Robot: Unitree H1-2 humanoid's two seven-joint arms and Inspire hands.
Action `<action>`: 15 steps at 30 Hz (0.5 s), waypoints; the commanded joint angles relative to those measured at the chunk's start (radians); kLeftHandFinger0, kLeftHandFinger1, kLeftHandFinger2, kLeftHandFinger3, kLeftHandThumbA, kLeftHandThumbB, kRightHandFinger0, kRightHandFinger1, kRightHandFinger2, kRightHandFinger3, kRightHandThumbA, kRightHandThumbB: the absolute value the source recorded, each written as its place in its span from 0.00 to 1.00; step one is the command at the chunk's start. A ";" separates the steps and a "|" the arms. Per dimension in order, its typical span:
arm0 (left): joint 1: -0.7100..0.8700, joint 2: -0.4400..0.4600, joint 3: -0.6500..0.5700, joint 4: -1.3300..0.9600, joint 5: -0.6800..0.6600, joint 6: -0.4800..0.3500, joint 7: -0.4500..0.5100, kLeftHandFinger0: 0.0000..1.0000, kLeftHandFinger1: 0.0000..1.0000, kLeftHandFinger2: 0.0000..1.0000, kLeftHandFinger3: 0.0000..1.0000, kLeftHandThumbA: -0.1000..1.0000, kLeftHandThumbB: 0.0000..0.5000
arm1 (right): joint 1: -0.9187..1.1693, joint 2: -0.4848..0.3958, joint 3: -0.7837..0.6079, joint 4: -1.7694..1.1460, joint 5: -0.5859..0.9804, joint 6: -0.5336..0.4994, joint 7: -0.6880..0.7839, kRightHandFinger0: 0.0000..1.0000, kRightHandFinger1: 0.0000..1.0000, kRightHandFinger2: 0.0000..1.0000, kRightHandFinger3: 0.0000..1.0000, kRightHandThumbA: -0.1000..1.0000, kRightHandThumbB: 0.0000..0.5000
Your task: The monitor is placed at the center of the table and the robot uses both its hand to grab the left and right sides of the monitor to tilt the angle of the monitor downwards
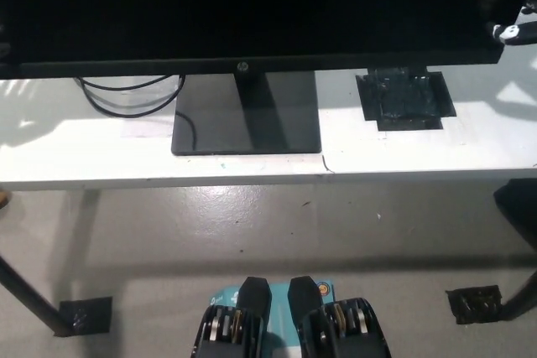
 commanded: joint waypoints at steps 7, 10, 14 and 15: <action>-0.305 -0.083 -0.261 0.193 0.339 -0.082 0.343 1.00 1.00 1.00 1.00 0.82 0.79 | -0.181 0.163 0.150 0.161 -0.328 -0.256 -0.344 1.00 1.00 1.00 1.00 0.53 1.00; -0.343 -0.102 -0.285 0.223 0.342 -0.060 0.339 1.00 1.00 1.00 1.00 0.84 0.75 | -0.208 0.175 0.184 0.216 -0.384 -0.276 -0.460 1.00 1.00 1.00 1.00 0.52 1.00; -0.370 -0.119 -0.293 0.253 0.335 -0.047 0.358 1.00 1.00 1.00 1.00 0.88 0.75 | -0.226 0.193 0.176 0.269 -0.370 -0.292 -0.496 1.00 1.00 1.00 1.00 0.50 1.00; -0.368 -0.118 -0.289 0.258 0.331 -0.044 0.368 1.00 1.00 1.00 1.00 0.91 0.76 | -0.224 0.192 0.172 0.266 -0.367 -0.293 -0.496 1.00 1.00 1.00 1.00 0.55 1.00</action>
